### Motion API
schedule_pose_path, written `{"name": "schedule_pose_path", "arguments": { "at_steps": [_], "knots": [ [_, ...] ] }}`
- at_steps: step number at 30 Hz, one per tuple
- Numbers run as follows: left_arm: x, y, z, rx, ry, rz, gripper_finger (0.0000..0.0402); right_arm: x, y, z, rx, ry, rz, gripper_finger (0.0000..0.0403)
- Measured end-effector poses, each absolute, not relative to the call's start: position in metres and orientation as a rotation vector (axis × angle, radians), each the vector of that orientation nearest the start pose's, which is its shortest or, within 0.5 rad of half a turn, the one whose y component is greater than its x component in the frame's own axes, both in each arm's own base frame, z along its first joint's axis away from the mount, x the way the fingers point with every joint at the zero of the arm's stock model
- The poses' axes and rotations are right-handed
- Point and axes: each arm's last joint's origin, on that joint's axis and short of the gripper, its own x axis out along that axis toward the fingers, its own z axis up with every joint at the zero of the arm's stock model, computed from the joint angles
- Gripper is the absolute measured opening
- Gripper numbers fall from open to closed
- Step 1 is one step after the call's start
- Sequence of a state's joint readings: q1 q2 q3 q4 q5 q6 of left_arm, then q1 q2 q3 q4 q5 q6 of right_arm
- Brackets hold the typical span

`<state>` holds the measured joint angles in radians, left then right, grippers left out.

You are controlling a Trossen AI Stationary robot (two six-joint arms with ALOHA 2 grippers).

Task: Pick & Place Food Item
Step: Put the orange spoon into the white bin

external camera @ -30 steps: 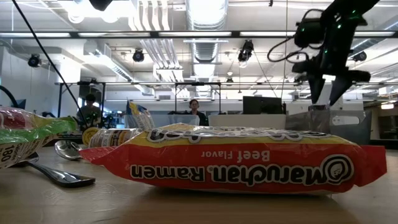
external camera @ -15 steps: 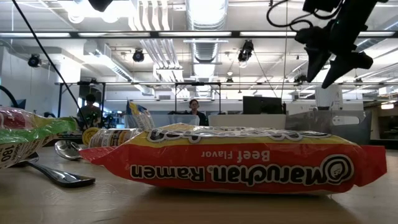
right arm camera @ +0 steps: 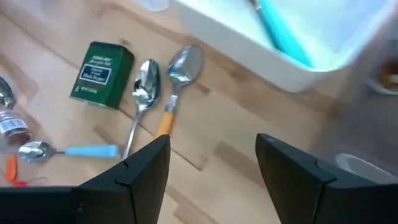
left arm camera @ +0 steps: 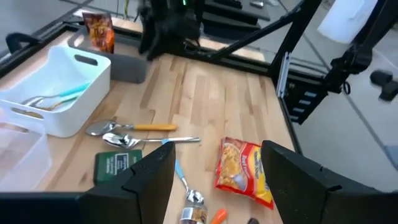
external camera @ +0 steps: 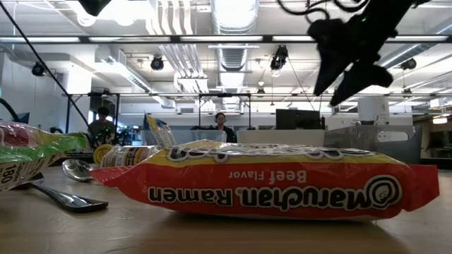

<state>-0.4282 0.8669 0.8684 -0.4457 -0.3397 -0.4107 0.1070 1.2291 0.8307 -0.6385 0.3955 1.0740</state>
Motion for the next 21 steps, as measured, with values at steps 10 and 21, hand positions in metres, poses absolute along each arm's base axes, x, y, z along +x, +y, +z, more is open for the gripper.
{"name": "schedule_pose_path", "arguments": {
  "at_steps": [10,21],
  "knots": [
    [0.152,-0.056,0.313,-0.117,0.404,0.058,0.0243,0.296,0.021,0.191,0.658,0.856,-0.8,0.0233],
    [0.143,-0.051,0.316,-0.04,0.347,0.063,0.0243,0.352,0.019,0.181,0.498,1.171,-0.905,0.0233]
  ]
}}
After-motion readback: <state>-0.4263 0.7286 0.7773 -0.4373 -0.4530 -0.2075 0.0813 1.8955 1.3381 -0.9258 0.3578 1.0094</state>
